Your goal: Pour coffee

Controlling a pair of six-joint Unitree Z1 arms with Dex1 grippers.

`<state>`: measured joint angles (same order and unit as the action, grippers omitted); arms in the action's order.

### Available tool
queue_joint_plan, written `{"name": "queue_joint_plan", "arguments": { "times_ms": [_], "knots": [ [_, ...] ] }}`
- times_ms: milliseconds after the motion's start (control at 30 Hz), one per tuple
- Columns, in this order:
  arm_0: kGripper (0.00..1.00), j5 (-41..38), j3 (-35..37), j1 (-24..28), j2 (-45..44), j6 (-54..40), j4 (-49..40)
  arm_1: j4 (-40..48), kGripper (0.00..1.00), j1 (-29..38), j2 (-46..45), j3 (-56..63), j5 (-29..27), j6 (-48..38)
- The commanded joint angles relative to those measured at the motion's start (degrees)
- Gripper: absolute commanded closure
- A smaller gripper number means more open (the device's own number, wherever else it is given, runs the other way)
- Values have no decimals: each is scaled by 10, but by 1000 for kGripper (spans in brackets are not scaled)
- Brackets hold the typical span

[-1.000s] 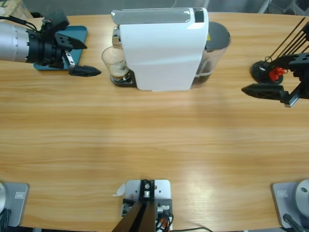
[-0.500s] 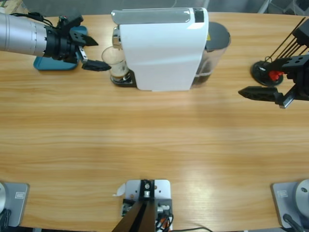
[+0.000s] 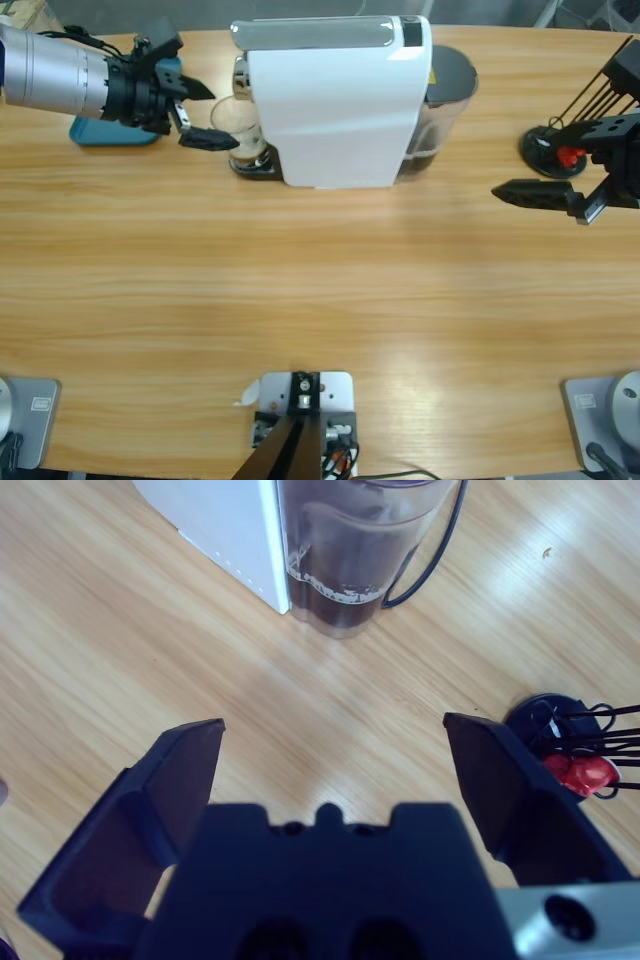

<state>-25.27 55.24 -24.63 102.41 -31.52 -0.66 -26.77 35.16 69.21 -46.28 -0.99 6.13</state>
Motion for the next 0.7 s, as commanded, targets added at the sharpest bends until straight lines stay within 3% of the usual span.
{"name": "queue_joint_plan", "arguments": {
  "times_ms": [33,700],
  "knots": [
    [4,3,17,4,45,-2,6,10,0,4,24,22,9,-7],
    [19,-21,33,0,65,-4,8,19,0,4,30,26,13,-7]
  ]
}}
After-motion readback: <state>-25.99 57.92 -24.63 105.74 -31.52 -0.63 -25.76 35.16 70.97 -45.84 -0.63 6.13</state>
